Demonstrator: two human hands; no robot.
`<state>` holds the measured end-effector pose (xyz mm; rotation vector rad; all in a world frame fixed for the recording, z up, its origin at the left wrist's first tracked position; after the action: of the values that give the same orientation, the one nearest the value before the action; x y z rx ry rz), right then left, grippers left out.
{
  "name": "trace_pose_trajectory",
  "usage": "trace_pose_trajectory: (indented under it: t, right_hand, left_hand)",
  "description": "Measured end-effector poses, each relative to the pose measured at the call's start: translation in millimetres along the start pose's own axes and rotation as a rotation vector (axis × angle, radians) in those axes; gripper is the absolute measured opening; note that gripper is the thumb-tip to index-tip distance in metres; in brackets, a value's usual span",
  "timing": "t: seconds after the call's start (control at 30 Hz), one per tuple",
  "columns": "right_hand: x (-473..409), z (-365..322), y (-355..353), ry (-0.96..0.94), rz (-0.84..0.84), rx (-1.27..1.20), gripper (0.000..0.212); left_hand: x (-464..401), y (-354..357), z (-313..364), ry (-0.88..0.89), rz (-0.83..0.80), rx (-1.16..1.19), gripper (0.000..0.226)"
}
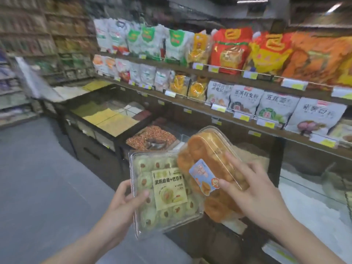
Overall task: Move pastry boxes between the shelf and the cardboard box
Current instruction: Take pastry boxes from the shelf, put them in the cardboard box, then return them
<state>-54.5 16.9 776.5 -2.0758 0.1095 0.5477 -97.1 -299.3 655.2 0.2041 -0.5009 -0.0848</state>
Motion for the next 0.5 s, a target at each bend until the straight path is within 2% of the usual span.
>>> trace_pose_trajectory:
  t: [0.1, 0.2, 0.27, 0.33, 0.43, 0.5]
  right_hand:
    - [-28, -30, 9, -0.126, -0.04, -0.057, 0.063]
    - [-47, -69, 26, -0.27, -0.098, -0.121, 0.065]
    - [-56, -95, 39, -0.329, -0.15, -0.166, 0.067]
    - [-60, -129, 56, -0.409, -0.202, -0.226, 0.068]
    - [-58, -187, 85, -0.51, -0.267, -0.346, 0.066]
    - [-49, -231, 104, -0.59, -0.319, -0.413, 0.065]
  left_hand:
    - [34, -30, 6, 0.06, 0.106, 0.071, 0.041]
    - [82, -64, 5, 0.121, 0.266, 0.135, 0.032]
    - [111, -85, 2, 0.15, 0.339, 0.169, 0.039]
    - [149, -110, -4, 0.172, 0.438, 0.213, 0.046]
    - [216, -153, -18, 0.219, 0.599, 0.281, 0.037]
    - [263, -179, -30, 0.248, 0.7, 0.317, 0.042]
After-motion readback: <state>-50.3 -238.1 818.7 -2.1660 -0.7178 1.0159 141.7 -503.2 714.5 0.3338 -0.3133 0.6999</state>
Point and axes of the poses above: each hand's wrist, its own x-axis away from the middle knuckle, its own y-axis out of the palm, z = x × y, the point moved 7 cm from there along -x, towards the middle knuckle, and after that the axes turned 15 degrees about -y, right-handed, at the moved point
